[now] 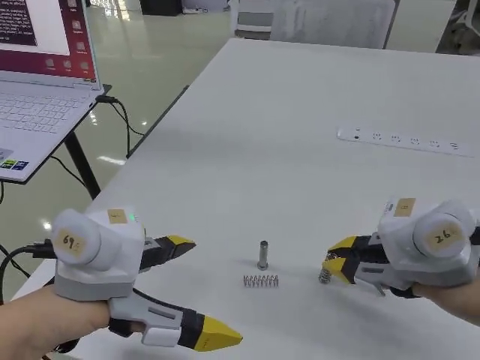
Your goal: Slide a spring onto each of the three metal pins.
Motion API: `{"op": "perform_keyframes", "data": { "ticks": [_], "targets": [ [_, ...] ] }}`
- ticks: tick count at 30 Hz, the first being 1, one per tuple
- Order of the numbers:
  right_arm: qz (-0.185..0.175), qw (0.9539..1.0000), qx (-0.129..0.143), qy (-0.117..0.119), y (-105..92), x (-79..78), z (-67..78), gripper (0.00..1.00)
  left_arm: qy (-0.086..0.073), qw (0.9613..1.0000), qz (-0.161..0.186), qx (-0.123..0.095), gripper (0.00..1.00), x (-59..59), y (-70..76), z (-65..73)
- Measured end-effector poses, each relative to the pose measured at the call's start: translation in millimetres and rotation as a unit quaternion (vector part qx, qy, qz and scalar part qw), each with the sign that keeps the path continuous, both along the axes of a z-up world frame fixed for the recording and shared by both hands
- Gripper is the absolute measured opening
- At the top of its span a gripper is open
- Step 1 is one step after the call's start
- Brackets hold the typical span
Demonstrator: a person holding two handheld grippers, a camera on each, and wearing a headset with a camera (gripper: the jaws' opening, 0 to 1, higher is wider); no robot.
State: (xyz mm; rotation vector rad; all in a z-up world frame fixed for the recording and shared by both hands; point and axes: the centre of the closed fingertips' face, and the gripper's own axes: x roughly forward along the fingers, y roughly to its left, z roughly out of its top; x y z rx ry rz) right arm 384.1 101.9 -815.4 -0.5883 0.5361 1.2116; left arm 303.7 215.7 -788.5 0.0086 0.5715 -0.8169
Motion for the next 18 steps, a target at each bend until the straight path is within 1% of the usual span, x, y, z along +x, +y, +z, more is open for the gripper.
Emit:
{"op": "perform_keyframes", "data": {
  "ticks": [2, 3, 4, 5, 13, 16, 18],
  "targets": [
    [-0.001, 1.0, -0.003, 0.003, -0.6, 0.1, -2.9, 0.08, -0.001, 1.0, 0.001, -0.001, 0.97, 0.1, 0.0, 0.4],
    [-0.002, 1.0, -0.009, 0.002, -1.4, 0.6, -5.5, 0.08, 0.001, 1.0, 0.0, -0.001, 0.97, 0.0, 0.2, -0.1],
    [-0.001, 1.0, -0.005, 0.0, -1.2, 0.6, -4.6, 0.08, 0.001, 1.0, 0.0, 0.001, 0.97, -0.2, 0.3, -0.4],
    [-0.003, 1.0, -0.002, 0.003, -0.6, 0.6, -3.4, 0.08, 0.001, 1.0, 0.0, 0.001, 0.97, -0.2, 0.3, -0.4],
    [0.003, 0.9999, -0.01, -0.002, -0.4, 0.9, -2.7, 0.09, 0.001, 1.0, 0.002, -0.003, 0.97, -0.7, -1.0, 0.8],
    [0.004, 1.0, -0.007, -0.003, 0.5, 0.5, -1.1, 0.12, 0.0, 1.0, -0.001, -0.001, 0.97, -1.3, -1.2, 1.1],
    [0.005, 1.0, -0.007, -0.003, 0.5, -0.6, -0.4, 0.13, 0.001, 1.0, -0.001, -0.002, 0.97, -1.2, -1.0, 1.4]
  ]
}}
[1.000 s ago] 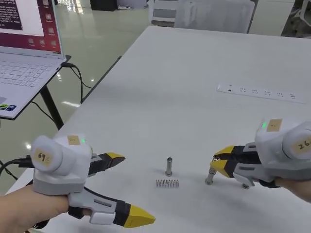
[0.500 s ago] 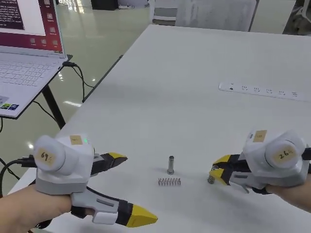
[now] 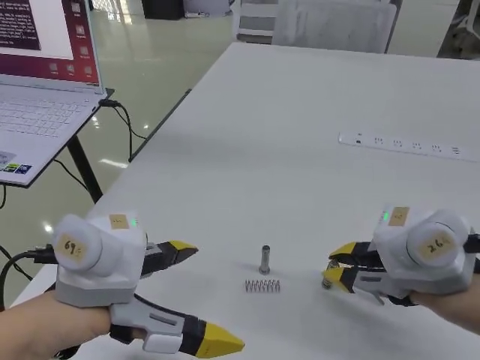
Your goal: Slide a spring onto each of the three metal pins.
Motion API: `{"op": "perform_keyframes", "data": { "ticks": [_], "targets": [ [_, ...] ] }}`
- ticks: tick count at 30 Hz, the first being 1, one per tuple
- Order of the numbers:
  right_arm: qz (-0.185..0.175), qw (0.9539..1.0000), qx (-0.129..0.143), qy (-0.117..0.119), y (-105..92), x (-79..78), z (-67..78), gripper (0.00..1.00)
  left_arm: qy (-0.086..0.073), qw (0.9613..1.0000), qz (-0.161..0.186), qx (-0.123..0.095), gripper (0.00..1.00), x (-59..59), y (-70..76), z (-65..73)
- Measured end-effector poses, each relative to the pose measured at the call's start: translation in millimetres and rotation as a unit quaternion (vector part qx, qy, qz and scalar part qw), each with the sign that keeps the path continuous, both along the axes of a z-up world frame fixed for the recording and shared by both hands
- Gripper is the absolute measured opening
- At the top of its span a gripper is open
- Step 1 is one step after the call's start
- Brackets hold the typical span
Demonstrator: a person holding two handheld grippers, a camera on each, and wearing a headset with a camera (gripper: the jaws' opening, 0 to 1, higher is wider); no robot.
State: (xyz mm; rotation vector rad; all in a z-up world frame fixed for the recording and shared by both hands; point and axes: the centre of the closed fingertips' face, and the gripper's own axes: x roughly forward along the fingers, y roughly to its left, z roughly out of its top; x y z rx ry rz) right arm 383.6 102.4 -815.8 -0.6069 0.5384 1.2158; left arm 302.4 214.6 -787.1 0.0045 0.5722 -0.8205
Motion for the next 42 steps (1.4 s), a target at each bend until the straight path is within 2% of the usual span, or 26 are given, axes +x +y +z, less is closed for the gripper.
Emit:
{"op": "perform_keyframes", "data": {
  "ticks": [2, 8, 12, 18, 24, 28, 35, 42],
  "targets": [
    [-0.001, 0.9999, -0.001, -0.012, -0.8, 1.0, 3.8, 0.15, -0.001, 1.0, 0.0, 0.0, 0.97, 0.4, 0.2, 0.6],
    [-0.011, 0.9996, 0.022, -0.013, -4.1, 1.5, 20.9, 0.14, 0.0, 1.0, -0.002, 0.001, 0.96, 1.3, -0.4, 1.8],
    [-0.012, 0.9995, 0.03, -0.007, -5.9, -2.5, 26.6, 0.14, 0.001, 1.0, -0.005, 0.002, 0.96, 1.3, -1.8, 0.9],
    [-0.006, 0.9991, 0.04, -0.01, -6.4, -10.6, 33.7, 0.14, 0.001, 1.0, -0.006, 0.002, 0.96, 2.3, -1.8, 2.7],
    [0.003, 0.9991, 0.041, -0.002, -9.9, -28.5, 34.2, 0.12, 0.003, 1.0, -0.004, 0.003, 0.96, 0.3, 0.0, 1.4],
    [0.014, 0.9993, 0.035, 0.003, -13.4, -39.8, 28.4, 0.11, 0.006, 1.0, -0.005, 0.004, 0.96, -1.1, -1.1, -0.4],
    [0.019, 0.9993, 0.025, 0.019, -20.1, -51.2, 16.4, 0.11, 0.005, 0.9999, -0.01, 0.003, 0.96, -1.9, -3.9, 0.6],
    [0.032, 0.9993, 0.012, 0.016, -18.3, -56.4, 10.7, 0.11, 0.005, 0.9999, -0.01, 0.005, 0.96, -3.2, -4.2, 0.3]
  ]
}}
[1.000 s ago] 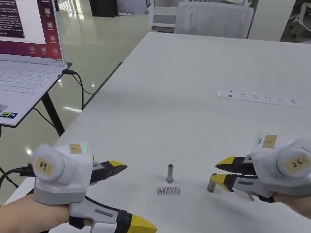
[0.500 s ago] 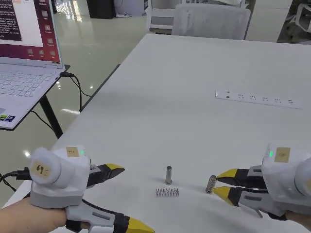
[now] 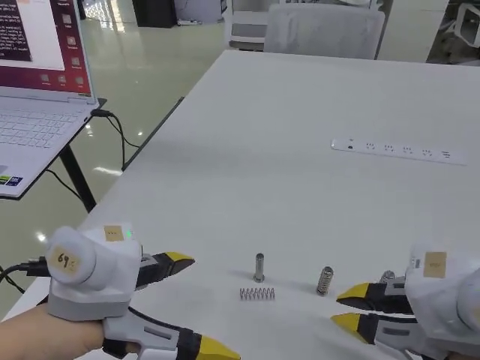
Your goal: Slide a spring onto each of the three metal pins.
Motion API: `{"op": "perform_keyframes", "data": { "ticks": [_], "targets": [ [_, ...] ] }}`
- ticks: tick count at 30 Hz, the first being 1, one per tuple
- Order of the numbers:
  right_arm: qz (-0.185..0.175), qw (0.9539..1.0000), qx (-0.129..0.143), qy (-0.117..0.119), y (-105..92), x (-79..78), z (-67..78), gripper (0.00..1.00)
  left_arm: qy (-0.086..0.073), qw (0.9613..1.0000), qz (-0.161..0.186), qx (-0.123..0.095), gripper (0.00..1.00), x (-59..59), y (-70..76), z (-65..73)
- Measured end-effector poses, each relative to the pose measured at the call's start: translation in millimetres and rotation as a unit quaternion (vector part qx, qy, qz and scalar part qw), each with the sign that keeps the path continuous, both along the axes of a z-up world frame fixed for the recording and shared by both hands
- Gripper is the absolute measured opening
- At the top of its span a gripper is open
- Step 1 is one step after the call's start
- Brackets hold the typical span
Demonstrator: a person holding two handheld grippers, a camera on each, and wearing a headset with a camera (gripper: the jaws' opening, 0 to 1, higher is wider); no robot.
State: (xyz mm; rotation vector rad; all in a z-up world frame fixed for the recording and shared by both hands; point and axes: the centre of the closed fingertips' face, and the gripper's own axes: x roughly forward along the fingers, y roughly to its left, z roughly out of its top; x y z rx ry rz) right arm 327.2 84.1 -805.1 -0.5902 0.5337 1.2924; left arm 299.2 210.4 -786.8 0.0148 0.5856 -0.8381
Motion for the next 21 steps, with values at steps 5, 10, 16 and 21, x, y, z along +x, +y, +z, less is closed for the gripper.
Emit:
{"op": "perform_keyframes", "data": {
  "ticks": [5, 10, 16, 21],
  "targets": [
    [0.02, 0.9998, 0.006, -0.008, 17.5, -0.3, 4.7, 0.11, 0.002, 1.0, -0.003, 0.008, 0.96, -2.1, 1.0, -3.3],
    [0.036, 0.9992, 0.01, -0.014, 34.8, 0.2, 7.3, 0.11, 0.002, 1.0, -0.003, 0.009, 0.96, -3.1, 1.8, -3.2],
    [0.052, 0.9984, 0.014, -0.016, 54.4, -0.1, 9.0, 0.11, 0.004, 1.0, 0.0, 0.007, 0.96, -3.4, 2.8, -3.3],
    [0.072, 0.9971, 0.013, -0.02, 71.6, -0.3, 7.2, 0.12, 0.005, 1.0, -0.003, 0.007, 0.95, -5.1, 0.6, -3.6]
  ]
}}
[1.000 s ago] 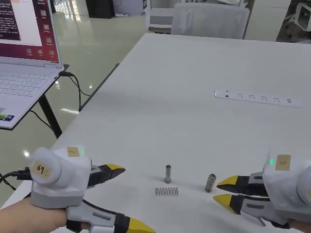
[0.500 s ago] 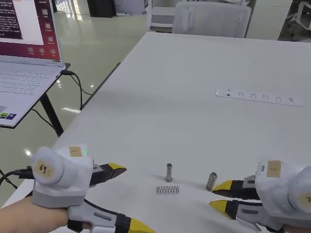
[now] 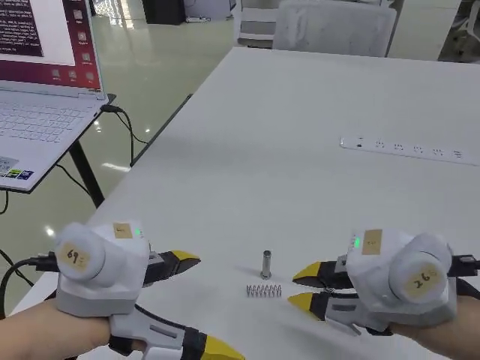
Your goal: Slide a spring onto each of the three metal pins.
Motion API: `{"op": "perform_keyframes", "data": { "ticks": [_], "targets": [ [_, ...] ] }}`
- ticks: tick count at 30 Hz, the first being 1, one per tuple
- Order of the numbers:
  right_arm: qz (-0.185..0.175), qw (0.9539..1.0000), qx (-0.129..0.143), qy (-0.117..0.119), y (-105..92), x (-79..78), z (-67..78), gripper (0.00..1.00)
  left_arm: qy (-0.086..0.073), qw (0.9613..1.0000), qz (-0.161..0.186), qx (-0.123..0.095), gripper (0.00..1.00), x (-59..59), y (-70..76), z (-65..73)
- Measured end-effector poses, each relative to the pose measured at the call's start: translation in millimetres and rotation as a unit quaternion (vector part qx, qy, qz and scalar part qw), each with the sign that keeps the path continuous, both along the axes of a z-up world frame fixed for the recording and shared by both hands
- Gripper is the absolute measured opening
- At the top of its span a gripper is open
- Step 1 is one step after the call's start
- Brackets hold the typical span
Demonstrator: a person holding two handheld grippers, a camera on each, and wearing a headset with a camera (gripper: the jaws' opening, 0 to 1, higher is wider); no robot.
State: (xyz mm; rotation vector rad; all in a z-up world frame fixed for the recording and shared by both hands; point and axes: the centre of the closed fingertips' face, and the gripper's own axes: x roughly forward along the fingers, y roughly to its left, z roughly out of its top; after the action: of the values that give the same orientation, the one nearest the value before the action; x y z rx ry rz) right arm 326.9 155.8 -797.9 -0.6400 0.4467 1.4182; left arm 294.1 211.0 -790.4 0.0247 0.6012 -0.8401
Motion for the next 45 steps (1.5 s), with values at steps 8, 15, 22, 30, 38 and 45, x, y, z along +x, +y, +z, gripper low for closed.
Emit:
{"op": "perform_keyframes", "data": {
  "ticks": [8, 15, 22, 30, 38, 45],
  "targets": [
    [0.009, 0.9999, -0.009, 0.004, 14.8, 5.5, -13.0, 0.12, 0.0, 1.0, 0.001, 0.003, 0.95, -1.8, 3.4, 0.8],
    [0.011, 0.9996, -0.026, 0.002, 21.0, 9.3, -27.0, 0.13, 0.001, 1.0, 0.004, 0.001, 0.95, -4.7, 4.2, 0.6],
    [0.003, 0.9987, -0.052, 0.0, 22.1, 16.8, -45.7, 0.14, 0.005, 1.0, 0.006, 0.001, 0.95, -7.3, 6.4, -0.2],
    [-0.004, 0.998, -0.062, 0.009, 27.8, 20.0, -59.3, 0.14, 0.007, 0.9999, 0.01, -0.001, 0.95, -9.4, 9.4, -0.1],
    [-0.003, 0.9977, -0.065, 0.017, 25.7, 18.4, -62.4, 0.08, 0.012, 0.9998, 0.013, 0.0, 0.94, -11.7, 12.5, -2.1],
    [-0.007, 0.998, -0.056, 0.028, 23.1, 14.1, -52.8, 0.08, 0.008, 1.0, 0.002, 0.0, 0.94, -10.1, 5.6, 1.1]
  ]
}}
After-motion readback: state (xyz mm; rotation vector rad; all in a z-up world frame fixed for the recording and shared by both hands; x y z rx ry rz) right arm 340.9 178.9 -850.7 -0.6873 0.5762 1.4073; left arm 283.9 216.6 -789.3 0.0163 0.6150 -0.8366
